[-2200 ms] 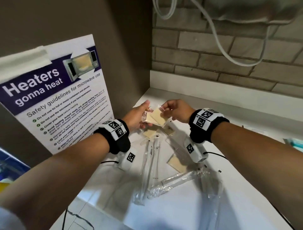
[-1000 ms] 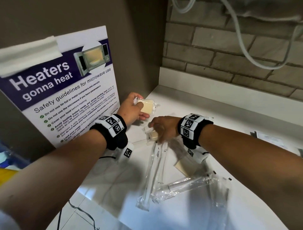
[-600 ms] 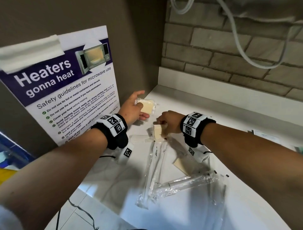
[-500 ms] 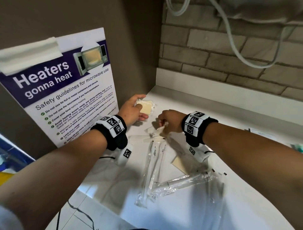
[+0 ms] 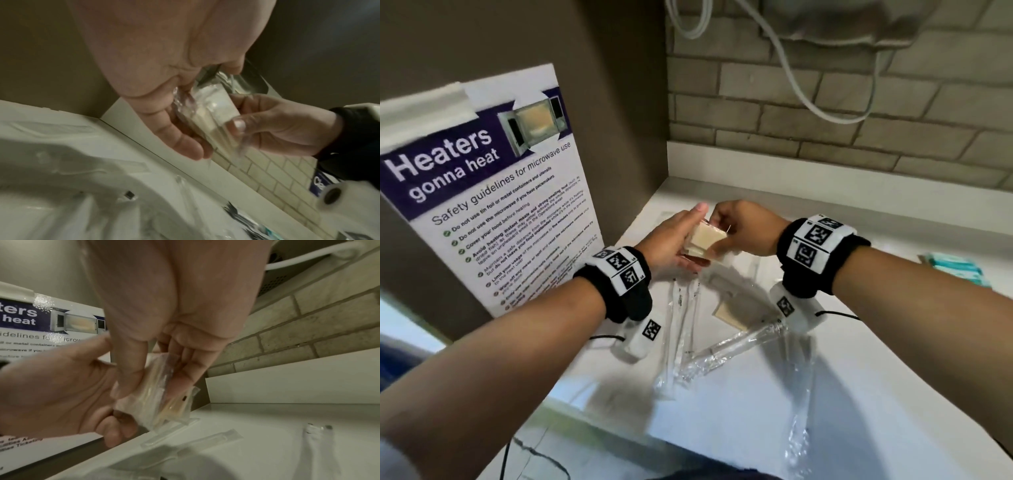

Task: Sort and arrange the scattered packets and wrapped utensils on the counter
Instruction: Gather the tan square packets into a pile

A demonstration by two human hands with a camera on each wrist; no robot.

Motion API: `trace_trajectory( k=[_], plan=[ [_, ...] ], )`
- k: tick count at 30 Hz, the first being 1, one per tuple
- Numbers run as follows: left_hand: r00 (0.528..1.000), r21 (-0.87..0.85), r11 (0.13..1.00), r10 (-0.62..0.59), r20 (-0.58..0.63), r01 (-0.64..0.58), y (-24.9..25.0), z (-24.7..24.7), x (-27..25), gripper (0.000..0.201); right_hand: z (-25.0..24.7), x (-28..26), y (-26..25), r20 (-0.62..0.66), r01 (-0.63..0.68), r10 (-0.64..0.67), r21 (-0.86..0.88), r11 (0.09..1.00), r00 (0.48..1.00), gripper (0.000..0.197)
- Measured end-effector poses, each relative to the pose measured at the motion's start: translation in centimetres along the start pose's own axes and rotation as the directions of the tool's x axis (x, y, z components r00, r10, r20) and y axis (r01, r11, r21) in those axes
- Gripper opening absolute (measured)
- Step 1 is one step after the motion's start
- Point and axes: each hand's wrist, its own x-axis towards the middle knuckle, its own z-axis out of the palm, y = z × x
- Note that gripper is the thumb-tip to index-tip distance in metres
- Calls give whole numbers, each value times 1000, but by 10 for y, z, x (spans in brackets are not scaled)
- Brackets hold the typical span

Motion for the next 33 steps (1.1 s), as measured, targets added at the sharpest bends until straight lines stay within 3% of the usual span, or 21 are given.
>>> trace_trajectory(
  k=[3,5,7,9,11,14,18,21,25,28,33],
  plan=[
    [999,42,999,24,23,-25,0,11,-4,23,5,-10,2,-163,-23,10,-79,997,987,35],
    [998,76,995,60,-12,-59,-4,11,-4,17,8,-19,6,-233,-83,51,-127,988,971,50],
    [993,107,990,101,-64,-94,-7,6,-5,17,12,-29,10,-171,-207,173,-204,957,970,64],
    [984,108,987,133,-122,-120,-8,0,-6,17,21,-39,13,-20,-299,306,-291,909,952,62],
    [977,109,986,145,-156,-129,-8,-6,-6,16,34,-47,13,129,-284,363,-407,868,923,50],
    [978,125,984,146,-147,-128,-4,-10,-6,15,51,-57,3,233,-189,349,-517,835,908,21],
    [978,129,982,156,-141,-138,2,-1,-11,17,57,-57,4,201,-156,335,-597,787,921,23],
    [968,160,973,191,-163,-165,2,5,-12,27,59,-48,11,160,-228,350,-506,832,923,23],
    [947,187,959,251,-200,-215,8,12,-11,46,55,-44,16,86,-231,287,-403,886,954,24],
    [949,207,957,246,-196,-205,13,21,-8,45,54,-47,20,161,-237,365,-514,824,917,39],
    [962,214,961,215,-169,-177,19,43,-9,37,53,-44,19,211,-219,433,-626,749,876,21]
  ],
)
